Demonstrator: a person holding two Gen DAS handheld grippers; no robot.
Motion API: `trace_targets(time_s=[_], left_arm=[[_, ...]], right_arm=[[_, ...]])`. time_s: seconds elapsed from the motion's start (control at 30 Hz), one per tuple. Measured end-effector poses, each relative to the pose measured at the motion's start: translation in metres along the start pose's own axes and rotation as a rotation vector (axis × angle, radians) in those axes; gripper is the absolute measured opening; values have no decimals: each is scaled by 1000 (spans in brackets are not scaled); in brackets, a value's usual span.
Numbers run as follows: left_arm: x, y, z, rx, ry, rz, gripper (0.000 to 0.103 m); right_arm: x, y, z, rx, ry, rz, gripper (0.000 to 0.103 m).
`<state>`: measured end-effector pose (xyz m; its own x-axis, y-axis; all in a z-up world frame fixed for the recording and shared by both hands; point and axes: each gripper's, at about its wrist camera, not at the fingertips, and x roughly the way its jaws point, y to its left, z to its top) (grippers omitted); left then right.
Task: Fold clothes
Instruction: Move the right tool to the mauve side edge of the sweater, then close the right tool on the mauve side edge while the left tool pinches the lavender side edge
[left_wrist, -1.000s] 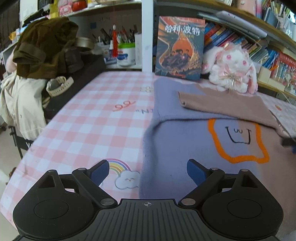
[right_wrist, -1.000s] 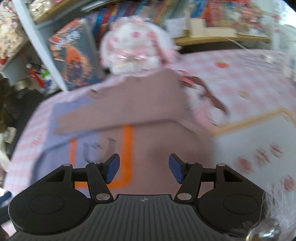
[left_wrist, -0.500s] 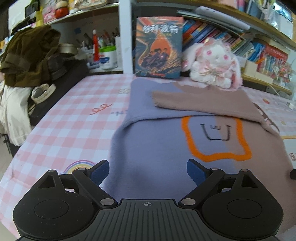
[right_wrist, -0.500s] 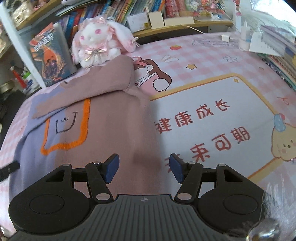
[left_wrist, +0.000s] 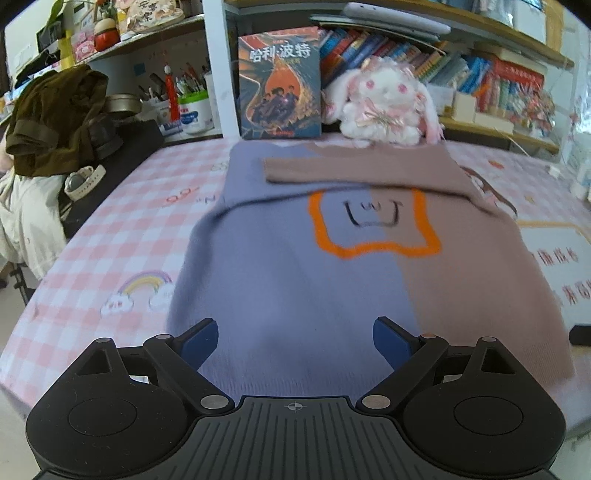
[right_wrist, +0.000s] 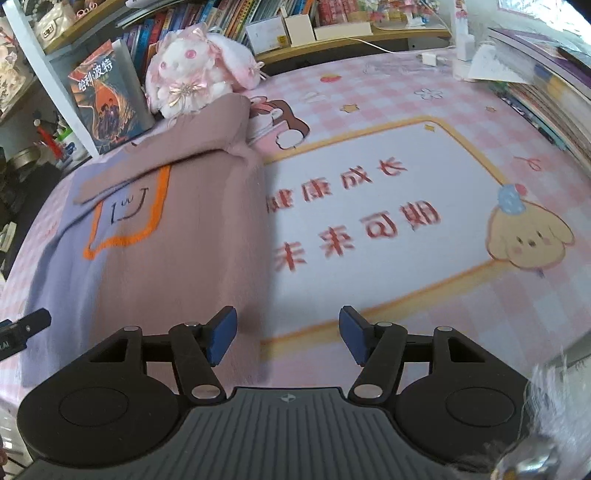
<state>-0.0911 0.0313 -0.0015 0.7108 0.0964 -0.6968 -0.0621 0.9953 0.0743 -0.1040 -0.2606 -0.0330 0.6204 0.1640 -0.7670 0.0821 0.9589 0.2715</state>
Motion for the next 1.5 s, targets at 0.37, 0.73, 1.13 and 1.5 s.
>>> trace_targets(time_s=[0.37, 0.73, 1.13, 1.5], left_arm=[[-16, -5, -17, -43, 12, 66, 93], [-6, 37, -22, -181, 69, 159, 93], [15, 63, -13, -240, 114, 93, 93], [34, 92, -15, -323, 156, 62, 61]], right_arm=[[-21, -18, -24, 4, -9, 17, 59], [-11, -18, -13, 64, -1, 47, 59], [1, -12, 1, 110, -10, 56, 58], [19, 12, 7, 53, 20, 67, 24]])
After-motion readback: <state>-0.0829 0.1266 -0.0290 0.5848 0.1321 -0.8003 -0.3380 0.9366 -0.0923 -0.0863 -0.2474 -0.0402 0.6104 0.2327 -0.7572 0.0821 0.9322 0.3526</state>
